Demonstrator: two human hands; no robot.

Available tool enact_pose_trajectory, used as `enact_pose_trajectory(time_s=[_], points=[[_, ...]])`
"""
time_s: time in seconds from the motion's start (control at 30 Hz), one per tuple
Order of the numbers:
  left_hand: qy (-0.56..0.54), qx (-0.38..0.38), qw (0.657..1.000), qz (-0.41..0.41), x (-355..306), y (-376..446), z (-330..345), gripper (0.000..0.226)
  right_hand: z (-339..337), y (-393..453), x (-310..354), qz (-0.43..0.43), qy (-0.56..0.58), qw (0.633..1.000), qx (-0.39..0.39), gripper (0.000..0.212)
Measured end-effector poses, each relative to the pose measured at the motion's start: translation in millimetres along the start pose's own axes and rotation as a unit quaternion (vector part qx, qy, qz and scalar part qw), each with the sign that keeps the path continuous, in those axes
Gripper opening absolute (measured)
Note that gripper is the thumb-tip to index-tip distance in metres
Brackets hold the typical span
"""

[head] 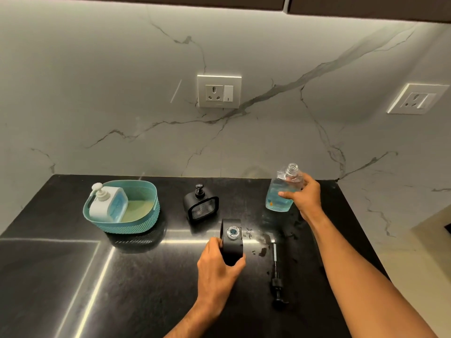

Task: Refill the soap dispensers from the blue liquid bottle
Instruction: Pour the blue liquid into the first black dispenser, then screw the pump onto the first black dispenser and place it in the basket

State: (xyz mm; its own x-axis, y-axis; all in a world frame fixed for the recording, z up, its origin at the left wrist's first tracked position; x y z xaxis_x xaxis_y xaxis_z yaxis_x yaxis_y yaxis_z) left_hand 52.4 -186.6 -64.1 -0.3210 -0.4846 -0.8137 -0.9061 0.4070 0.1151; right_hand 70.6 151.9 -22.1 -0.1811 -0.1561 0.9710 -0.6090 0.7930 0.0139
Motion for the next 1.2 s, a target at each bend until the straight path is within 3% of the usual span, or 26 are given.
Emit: enact_pose_trajectory(time_s=[0.67,0.77,0.9,0.97,1.03,1.1,1.2], points=[[0.014,0.009,1.0,-0.01,6.2,26.7,18.2,0.046,24.1,41.4,-30.8,0.035,0.029,0.993,0.109,0.08],[0.014,0.009,1.0,-0.009,7.4,26.4,16.8,0.046,24.0,40.1,-30.6,0.031,0.012,0.99,0.136,0.092],[0.014,0.01,1.0,0.002,9.4,27.3,12.5,0.046,14.6,23.3,-28.5,0.016,-0.021,0.996,0.087,0.106],[0.013,0.018,1.0,0.009,11.1,27.6,9.8,0.045,3.9,4.5,-25.6,-0.031,-0.062,0.998,-0.006,0.087],[0.008,0.031,0.999,0.015,13.1,27.5,6.5,0.045,-4.5,-22.7,-23.5,-0.074,-0.066,0.992,-0.084,0.053],[0.008,0.037,0.999,0.024,15.2,27.5,1.7,0.045,-7.6,-52.2,-25.2,-0.09,-0.071,0.988,-0.102,0.03],[0.001,0.054,0.998,0.039,17.9,28.4,-4.7,0.043,-3.1,-98.0,-39.5,-0.069,-0.138,0.986,-0.059,0.025]])
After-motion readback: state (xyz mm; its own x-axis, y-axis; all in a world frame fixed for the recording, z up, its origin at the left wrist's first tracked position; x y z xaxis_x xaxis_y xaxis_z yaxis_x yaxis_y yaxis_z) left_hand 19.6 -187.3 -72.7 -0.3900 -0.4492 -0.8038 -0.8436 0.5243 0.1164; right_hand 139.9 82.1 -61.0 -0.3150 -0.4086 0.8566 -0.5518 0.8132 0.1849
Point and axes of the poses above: each hand's wrist, its own y-axis towards the middle knuckle, its own z-axis out of the palm, x = y × z, the point moved 5 cm from there along y, towards the middle knuckle, and after that the axes turned 1 degree about z, right-handed, at the moved point
